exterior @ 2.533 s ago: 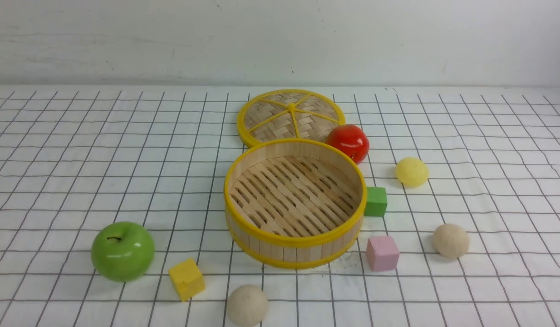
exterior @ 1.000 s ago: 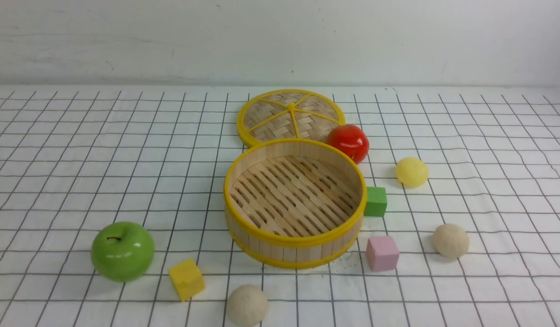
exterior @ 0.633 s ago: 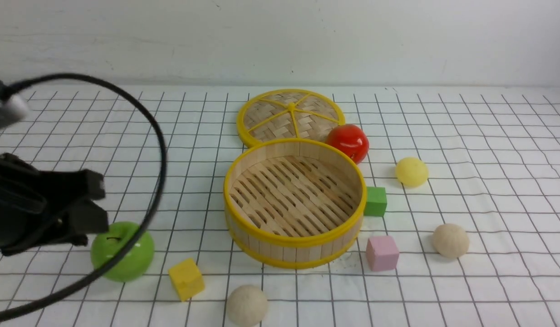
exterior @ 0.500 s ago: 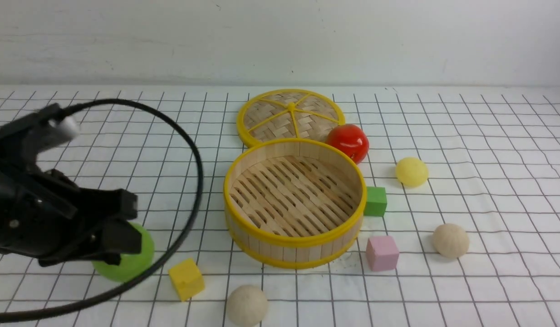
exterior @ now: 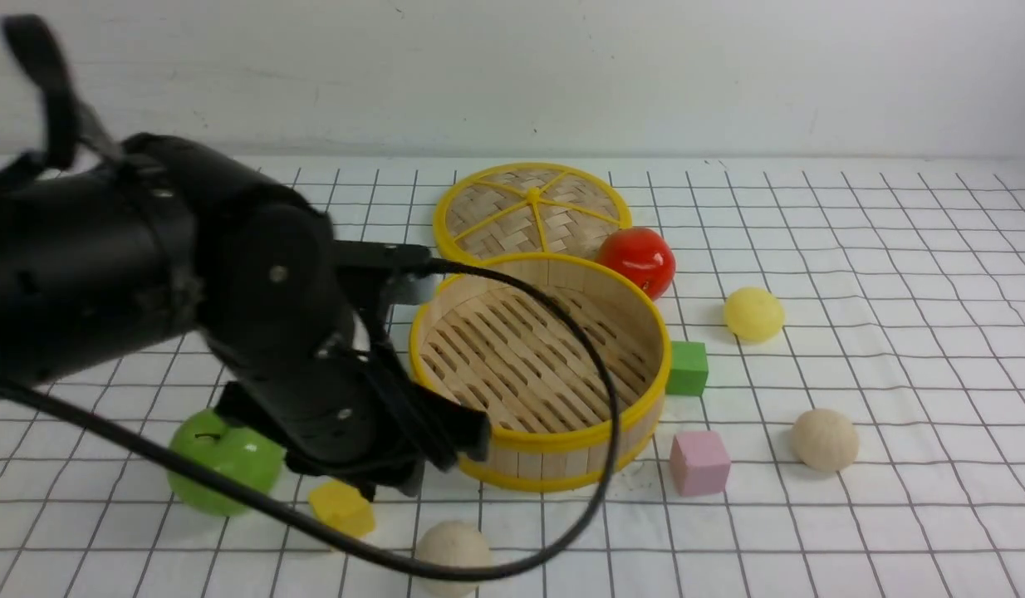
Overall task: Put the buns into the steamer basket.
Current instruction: Use the left arm to grab a steamed stuffed bun
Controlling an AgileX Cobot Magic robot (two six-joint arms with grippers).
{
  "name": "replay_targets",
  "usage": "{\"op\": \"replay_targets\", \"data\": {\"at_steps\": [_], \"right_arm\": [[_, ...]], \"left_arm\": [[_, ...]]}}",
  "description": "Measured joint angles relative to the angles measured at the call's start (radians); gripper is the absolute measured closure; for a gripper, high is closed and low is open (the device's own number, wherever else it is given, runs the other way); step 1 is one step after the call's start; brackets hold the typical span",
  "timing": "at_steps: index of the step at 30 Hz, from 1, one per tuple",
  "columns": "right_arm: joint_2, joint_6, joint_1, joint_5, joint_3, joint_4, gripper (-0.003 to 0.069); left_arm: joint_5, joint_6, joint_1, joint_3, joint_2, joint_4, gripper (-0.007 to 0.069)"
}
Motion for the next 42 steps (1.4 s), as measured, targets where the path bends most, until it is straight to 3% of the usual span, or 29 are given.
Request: {"op": "replay_targets", "data": {"at_steps": [4, 32, 40, 42], "right_arm": [[0.000, 0.000, 0.000, 0.000, 0.000, 0.000, 0.0420], [0.000, 0.000, 0.000, 0.000, 0.000, 0.001, 0.0420], [0.000, 0.000, 0.000, 0.000, 0.000, 0.001, 0.0420], [0.000, 0.000, 0.000, 0.000, 0.000, 0.001, 0.0420]], "left_arm": [[0.007, -0.012, -0.061, -0.075, 0.104, 0.023, 0.0386], [0.005, -0.014, -0.065, -0.115, 0.314, 0.047, 0.0392], [0.012, -0.011, -0.065, -0.115, 0.314, 0.046, 0.0535], [0.028, 0.017, -0.065, -0.116, 0.314, 0.037, 0.0624]]}}
